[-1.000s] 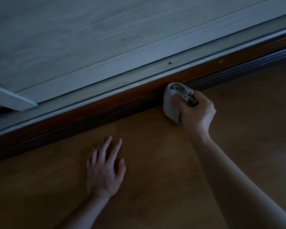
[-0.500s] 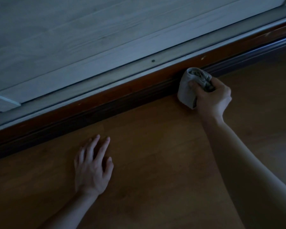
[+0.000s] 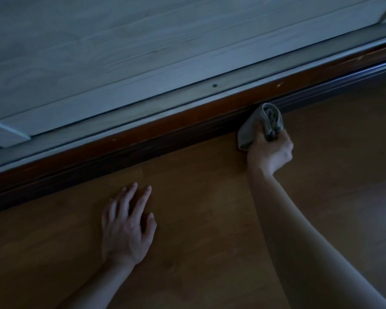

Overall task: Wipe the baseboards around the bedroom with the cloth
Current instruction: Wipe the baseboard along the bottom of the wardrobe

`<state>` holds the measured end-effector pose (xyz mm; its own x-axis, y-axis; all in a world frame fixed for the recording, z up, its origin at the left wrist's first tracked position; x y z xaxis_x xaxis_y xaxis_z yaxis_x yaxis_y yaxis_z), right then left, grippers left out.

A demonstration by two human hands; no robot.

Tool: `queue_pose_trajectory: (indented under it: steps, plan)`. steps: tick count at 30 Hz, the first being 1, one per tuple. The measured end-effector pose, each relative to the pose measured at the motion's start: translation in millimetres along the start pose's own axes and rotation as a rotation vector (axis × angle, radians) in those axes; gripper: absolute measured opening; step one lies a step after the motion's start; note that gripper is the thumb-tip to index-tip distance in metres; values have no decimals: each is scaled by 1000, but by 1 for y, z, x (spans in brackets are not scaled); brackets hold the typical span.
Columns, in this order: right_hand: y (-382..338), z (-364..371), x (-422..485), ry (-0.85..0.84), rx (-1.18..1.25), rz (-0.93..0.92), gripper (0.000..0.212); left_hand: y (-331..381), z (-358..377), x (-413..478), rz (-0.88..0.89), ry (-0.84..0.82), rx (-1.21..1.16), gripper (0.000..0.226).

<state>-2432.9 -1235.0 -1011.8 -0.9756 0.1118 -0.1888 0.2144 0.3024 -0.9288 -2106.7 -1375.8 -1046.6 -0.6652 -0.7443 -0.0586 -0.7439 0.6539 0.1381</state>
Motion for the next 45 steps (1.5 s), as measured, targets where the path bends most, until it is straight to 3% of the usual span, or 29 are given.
queue_pose_trajectory:
  steps: [6, 10, 13, 19, 24, 27, 31, 36, 38, 42, 45]
  plan:
    - [5, 10, -15, -58, -4, 12, 12, -1, 1, 1, 9, -10, 0, 60]
    - [4, 3, -9, -68, -58, 16, 18, -1, 0, 0, 11, -3, -8, 60]
    - [3, 9, -17, -54, 13, 62, 11, -2, 1, 1, 25, 0, 0, 59]
    - [9, 24, -51, -185, -29, 26, 12, -3, 0, 0, 16, 0, -10, 60]
    - [5, 17, -41, -62, 3, 83, 17, -3, 0, 1, 25, 17, 4, 61]
    - [7, 32, -69, -83, 43, 96, 15, -2, -1, 1, 36, 26, 10, 61]
    - [13, 43, -95, -201, 17, 58, 7, -1, -2, 2, 52, 51, -3, 60]
    - [7, 56, -109, -631, 6, -16, 13, -3, -2, 3, 18, 61, -70, 59]
    - [4, 49, -102, -586, -8, -47, 13, 5, -6, 4, -4, 86, -120, 56]
    - [9, 18, -76, -288, -1, 5, 6, 48, -6, 8, 105, 109, -167, 53]
    - [5, 31, -83, -322, 61, 29, 8, 81, 2, 13, 176, 95, -229, 53]
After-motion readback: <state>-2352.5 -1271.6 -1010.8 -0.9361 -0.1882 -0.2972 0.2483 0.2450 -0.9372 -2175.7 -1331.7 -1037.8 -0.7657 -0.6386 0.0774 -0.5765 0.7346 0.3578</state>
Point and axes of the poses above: each hand's wrist, its own x-axis towards the middle knuckle, its own z-axis out of the palm, y = z × x, the point moved 6 cm from there along x, towards the middle knuckle
